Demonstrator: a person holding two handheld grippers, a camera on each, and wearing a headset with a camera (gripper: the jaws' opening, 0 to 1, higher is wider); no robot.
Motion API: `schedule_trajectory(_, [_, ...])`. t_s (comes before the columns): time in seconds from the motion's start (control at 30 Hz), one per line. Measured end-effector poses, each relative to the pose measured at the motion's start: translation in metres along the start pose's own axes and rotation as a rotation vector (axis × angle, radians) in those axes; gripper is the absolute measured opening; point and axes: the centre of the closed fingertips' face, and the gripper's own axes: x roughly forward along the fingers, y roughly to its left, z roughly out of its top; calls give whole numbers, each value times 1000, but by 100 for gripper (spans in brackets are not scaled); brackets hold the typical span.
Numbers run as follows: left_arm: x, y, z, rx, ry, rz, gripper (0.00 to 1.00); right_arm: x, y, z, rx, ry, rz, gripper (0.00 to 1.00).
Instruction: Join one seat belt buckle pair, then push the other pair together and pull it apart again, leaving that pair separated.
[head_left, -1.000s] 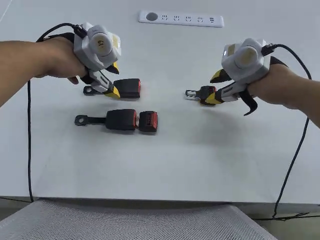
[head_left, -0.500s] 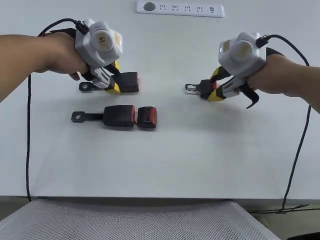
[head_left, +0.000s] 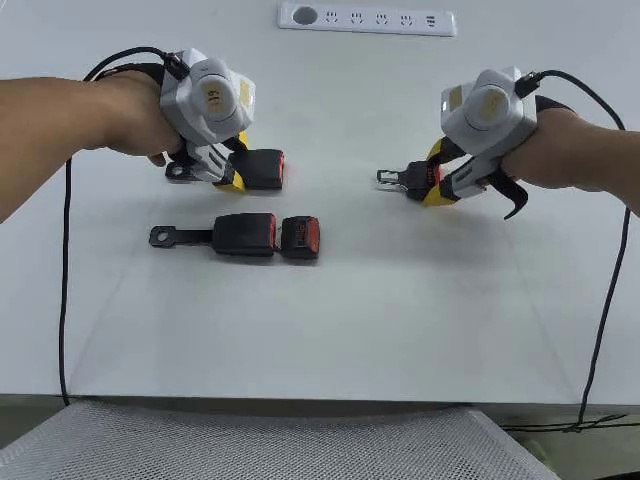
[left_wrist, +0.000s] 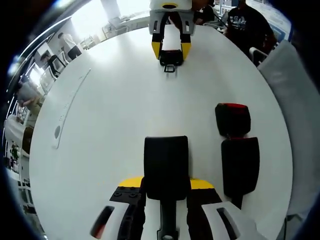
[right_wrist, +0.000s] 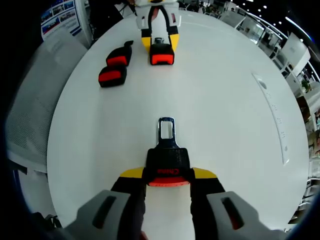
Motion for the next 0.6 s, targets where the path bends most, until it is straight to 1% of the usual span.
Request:
schedule_trajectory(0.2, [1,1,-1,-5,5,-4,32,4,0,12,-3,-13,-8,34])
schedule_trajectory(0.33, [1,0,-1,-8,3,-5,32,11,0,28,-9,-44,-30,34])
schedule_trajectory(0.43, [1,0,-1,-6,0,-6,32,18,3,44,3,-79,-17,35])
schedule_trajectory(0.6, [2,0,-1,-11,2,-11,32,26,-1,58,1,-98,-17,35])
